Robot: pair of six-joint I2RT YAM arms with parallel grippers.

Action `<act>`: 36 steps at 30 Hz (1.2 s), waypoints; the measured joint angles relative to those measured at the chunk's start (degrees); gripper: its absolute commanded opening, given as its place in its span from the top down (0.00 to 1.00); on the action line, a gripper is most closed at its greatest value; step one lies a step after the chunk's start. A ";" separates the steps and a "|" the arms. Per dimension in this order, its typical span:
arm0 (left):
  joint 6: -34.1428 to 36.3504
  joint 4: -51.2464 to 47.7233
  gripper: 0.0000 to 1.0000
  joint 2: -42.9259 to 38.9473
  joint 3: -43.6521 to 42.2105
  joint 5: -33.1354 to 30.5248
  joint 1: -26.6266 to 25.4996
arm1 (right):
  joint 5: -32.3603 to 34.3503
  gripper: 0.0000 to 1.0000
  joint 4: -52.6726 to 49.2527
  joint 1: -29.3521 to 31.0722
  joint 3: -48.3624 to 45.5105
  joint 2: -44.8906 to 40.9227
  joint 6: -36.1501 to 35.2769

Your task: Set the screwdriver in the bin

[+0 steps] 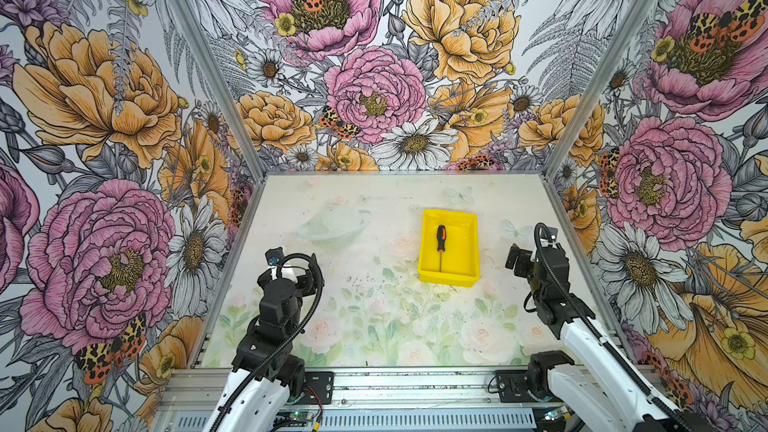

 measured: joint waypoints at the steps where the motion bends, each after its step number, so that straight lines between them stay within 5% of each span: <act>1: 0.31 0.81 0.01 0.52 -0.37 -0.26 0.46 | -0.81 0.01 1.11 -0.94 -0.22 0.96 -0.20; 21: 7.23 33.42 0.01 30.58 -6.16 2.93 9.53 | -4.68 0.00 24.65 -5.09 -4.96 17.62 -1.73; 36: 8.81 53.53 0.01 51.08 -2.05 8.31 13.92 | -6.67 0.00 32.52 -6.62 3.26 31.91 -1.81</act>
